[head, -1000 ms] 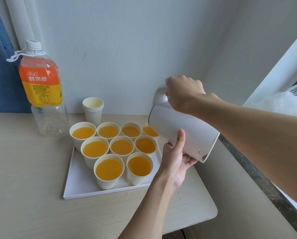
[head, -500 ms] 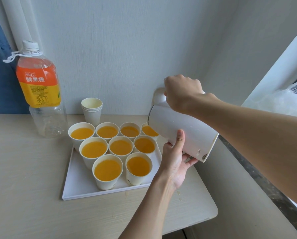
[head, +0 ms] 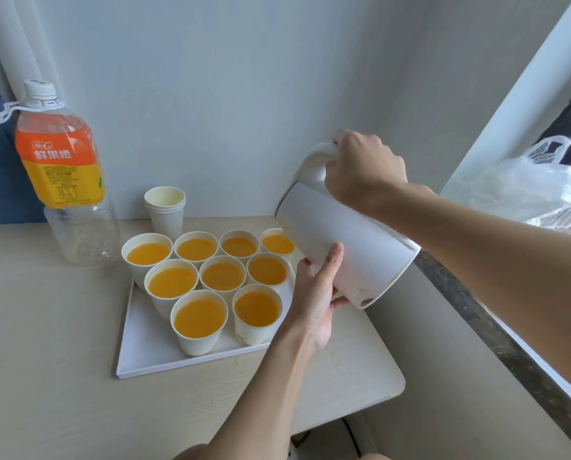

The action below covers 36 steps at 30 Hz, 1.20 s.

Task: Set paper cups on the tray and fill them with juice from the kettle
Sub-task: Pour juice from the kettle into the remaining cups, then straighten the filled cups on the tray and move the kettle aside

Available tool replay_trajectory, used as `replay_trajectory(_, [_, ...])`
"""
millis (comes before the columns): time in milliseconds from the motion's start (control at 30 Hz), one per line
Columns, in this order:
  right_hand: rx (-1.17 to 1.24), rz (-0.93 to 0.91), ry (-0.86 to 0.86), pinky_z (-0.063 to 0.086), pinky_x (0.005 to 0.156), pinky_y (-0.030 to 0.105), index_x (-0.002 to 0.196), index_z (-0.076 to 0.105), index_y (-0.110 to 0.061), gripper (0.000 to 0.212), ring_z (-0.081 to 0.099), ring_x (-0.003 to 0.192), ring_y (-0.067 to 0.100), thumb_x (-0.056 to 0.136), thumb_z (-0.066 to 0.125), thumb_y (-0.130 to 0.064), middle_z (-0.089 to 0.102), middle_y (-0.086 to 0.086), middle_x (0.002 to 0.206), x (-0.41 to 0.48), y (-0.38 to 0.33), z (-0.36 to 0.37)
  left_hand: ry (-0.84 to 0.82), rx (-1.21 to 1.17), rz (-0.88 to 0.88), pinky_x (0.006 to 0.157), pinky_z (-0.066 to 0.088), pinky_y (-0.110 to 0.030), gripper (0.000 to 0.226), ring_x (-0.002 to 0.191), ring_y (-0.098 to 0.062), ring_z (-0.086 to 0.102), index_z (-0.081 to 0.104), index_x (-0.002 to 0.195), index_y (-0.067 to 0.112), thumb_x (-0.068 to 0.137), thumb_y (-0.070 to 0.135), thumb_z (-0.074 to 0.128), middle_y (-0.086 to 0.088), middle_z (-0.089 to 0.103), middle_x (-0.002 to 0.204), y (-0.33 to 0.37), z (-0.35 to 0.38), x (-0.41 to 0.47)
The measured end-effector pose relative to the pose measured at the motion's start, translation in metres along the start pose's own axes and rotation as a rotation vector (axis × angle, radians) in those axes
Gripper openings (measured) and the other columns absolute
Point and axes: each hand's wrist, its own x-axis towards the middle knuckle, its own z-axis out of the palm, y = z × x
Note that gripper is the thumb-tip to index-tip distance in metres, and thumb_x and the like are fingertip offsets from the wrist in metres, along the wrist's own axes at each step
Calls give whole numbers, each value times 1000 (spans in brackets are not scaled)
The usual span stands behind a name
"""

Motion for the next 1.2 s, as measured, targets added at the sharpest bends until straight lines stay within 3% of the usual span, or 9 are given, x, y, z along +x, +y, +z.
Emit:
replay_trajectory(100, [109, 161, 18, 37, 74, 35, 121, 52, -15, 37, 46, 87, 31, 84, 54, -19, 48, 5, 96, -14, 11, -14, -31, 69, 21, 101, 57, -51, 70, 124, -30, 63, 49, 142, 30, 79, 50, 74, -6, 67, 134, 5, -6, -10])
replay_trajectory(200, [232, 294, 32, 43, 69, 32, 104, 61, -12, 29, 54, 83, 33, 77, 55, -20, 55, 4, 88, -27, 24, -30, -88, 138, 35, 84, 54, -39, 55, 110, -23, 66, 54, 131, 26, 81, 47, 66, -1, 69, 122, 14, -12, -26])
replay_trajectory(333, [466, 404, -42, 53, 49, 28, 90, 61, -4, 20, 66, 54, 26, 71, 56, -10, 62, 9, 76, -48, 38, -55, -105, 263, 56, 85, 49, -41, 49, 97, -20, 65, 56, 126, 24, 84, 47, 62, 2, 70, 111, 37, -23, -49])
replay_trajectory(433, [683, 474, -120, 44, 39, 22, 93, 61, -1, 20, 59, 39, 19, 73, 63, -6, 61, 12, 79, -67, 36, -59, -79, 405, 79, 84, 51, -40, 64, 94, -19, 68, 52, 138, 26, 81, 53, 66, 4, 70, 117, 54, -29, -74])
replay_trajectory(567, [887, 468, -98, 37, 41, 20, 87, 63, -1, 24, 45, 44, 18, 63, 59, -6, 53, 11, 66, -97, 14, -50, 24, 508, 62, 87, 52, -43, 76, 108, -24, 70, 49, 141, 29, 74, 56, 72, 5, 73, 125, 78, -39, -108])
replay_trajectory(700, [991, 427, -35, 41, 47, 26, 77, 56, -9, 23, 49, 50, 22, 55, 57, -16, 54, 6, 62, -119, -17, -49, 128, 642, 79, 89, 49, -41, 83, 119, -20, 67, 46, 142, 32, 72, 59, 81, 10, 71, 123, 109, -49, -135])
replay_trajectory(833, [1085, 393, -4, 43, 55, 31, 72, 48, -14, 18, 49, 59, 25, 58, 57, -19, 53, 5, 68, -130, -42, -55, 269, 873, 179, 101, 44, -43, 101, 124, -23, 56, 30, 158, 31, 75, 58, 82, -3, 49, 139, 152, -56, -156])
replay_trajectory(1033, [1146, 330, 37, 41, 57, 30, 75, 48, -16, 15, 50, 62, 24, 71, 61, -22, 54, 0, 71, -133, -89, -67, 346, 875, 226, 85, 54, -46, 61, 95, -13, 65, 40, 144, 23, 95, 41, 72, 1, 63, 113, 191, -52, -175])
replay_trajectory(1200, [1210, 215, -67, 46, 58, 33, 80, 55, -13, 22, 55, 65, 26, 64, 63, -25, 60, 6, 75, -124, -135, -73, 432, 679, 210, 84, 50, -49, 50, 101, -22, 60, 57, 129, 23, 91, 55, 63, 3, 62, 108, 227, -66, -186])
